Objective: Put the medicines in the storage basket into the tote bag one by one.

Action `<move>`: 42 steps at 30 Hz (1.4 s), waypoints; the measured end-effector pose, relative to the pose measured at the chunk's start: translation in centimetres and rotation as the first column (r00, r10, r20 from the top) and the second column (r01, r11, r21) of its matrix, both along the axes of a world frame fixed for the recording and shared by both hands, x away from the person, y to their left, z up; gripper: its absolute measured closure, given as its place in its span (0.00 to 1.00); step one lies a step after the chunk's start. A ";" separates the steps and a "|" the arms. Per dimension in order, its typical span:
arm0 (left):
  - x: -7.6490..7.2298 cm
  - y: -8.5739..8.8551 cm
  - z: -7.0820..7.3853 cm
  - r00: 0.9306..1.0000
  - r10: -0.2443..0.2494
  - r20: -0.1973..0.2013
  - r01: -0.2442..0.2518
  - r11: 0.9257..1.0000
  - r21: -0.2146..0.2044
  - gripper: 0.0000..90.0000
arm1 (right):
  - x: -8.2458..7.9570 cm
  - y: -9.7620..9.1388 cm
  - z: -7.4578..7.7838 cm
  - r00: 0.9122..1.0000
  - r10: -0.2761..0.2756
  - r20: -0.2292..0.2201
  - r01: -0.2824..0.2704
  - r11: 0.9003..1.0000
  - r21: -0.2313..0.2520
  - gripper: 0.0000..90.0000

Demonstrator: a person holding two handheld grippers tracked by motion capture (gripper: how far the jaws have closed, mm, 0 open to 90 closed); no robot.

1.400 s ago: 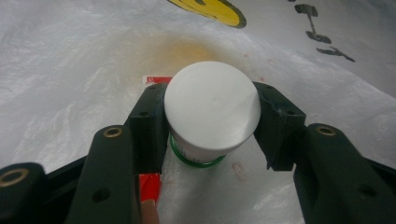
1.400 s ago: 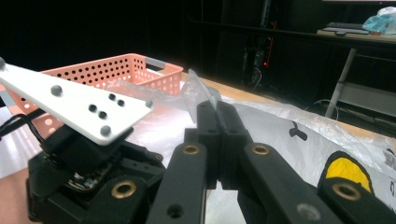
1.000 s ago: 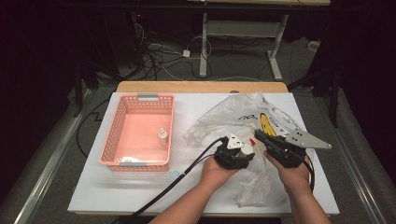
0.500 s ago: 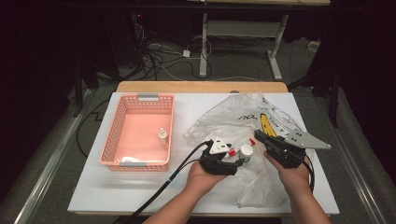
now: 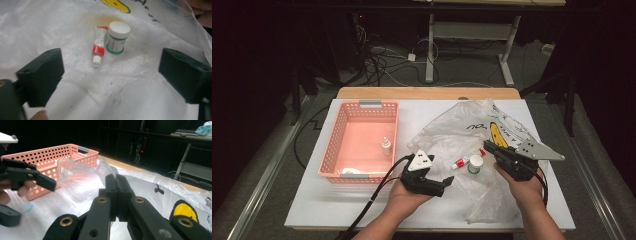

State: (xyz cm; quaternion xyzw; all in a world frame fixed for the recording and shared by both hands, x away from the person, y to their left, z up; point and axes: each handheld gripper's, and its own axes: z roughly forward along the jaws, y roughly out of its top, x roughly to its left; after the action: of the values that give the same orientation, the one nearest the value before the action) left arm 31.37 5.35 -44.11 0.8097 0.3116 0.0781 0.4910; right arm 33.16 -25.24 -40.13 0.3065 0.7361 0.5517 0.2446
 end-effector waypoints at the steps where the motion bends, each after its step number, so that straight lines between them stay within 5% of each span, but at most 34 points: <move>1: -0.1 0.5 0.1 1.000 0.008 0.001 -0.008 1.000 0.006 0.02 | 0.0 0.0 0.0 1.000 0.000 0.000 0.000 1.000 -0.001 1.00; 11: -0.9 5.1 1.1 0.995 0.097 0.022 -0.098 0.995 0.020 0.00 | 0.0 -0.1 0.0 1.000 -0.008 0.001 0.008 1.000 0.002 1.00; 16: -0.9 7.6 1.5 0.986 0.160 0.043 -0.162 0.986 0.045 0.00 | -0.1 -0.2 0.1 1.000 -0.008 -0.001 0.008 1.000 0.001 1.00; 21: -0.6 10.1 1.9 0.969 0.238 0.071 -0.243 0.968 0.064 0.00 | -0.1 -0.3 0.2 1.000 -0.003 0.008 0.003 1.000 0.003 1.00; 37: 0.7 16.7 2.2 0.916 0.400 0.019 -0.400 0.916 0.010 0.00 | 0.0 -0.4 0.0 1.000 -0.008 -0.002 0.008 1.000 0.008 1.00; 42: 1.0 17.7 1.8 0.907 0.421 0.009 -0.421 0.907 0.022 0.00 | 0.0 -0.5 0.0 1.000 -0.011 -0.004 0.011 1.000 0.009 1.00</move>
State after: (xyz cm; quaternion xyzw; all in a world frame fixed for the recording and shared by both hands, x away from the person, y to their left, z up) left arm 32.38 23.09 -42.27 0.7292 0.4769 0.1872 0.4536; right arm 33.14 -25.70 -40.12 0.3125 0.7326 0.5530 0.2447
